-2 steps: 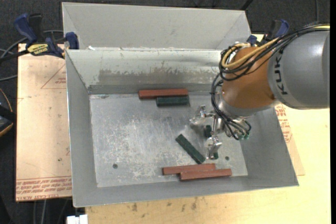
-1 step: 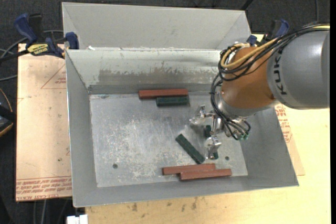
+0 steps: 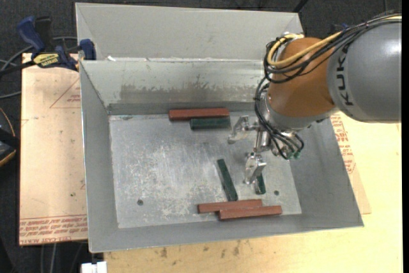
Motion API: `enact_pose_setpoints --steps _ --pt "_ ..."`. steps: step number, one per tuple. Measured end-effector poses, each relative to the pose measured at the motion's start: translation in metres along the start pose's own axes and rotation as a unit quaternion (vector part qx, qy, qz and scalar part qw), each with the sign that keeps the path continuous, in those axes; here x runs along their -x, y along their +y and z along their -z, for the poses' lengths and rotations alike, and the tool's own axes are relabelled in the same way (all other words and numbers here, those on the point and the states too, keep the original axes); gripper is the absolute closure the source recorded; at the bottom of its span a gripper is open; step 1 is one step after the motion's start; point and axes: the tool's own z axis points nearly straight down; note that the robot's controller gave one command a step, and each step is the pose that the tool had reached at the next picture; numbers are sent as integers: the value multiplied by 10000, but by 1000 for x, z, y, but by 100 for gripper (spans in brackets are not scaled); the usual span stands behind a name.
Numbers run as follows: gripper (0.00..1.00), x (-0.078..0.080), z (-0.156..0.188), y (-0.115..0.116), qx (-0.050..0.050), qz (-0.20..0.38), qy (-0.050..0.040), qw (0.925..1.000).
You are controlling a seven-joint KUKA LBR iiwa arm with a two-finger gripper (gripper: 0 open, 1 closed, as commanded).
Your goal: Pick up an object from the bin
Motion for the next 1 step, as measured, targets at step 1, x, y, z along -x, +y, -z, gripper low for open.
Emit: enact_pose_setpoints --steps 1 --pt "0 46 -6 -32 -54 518 -95 9986"
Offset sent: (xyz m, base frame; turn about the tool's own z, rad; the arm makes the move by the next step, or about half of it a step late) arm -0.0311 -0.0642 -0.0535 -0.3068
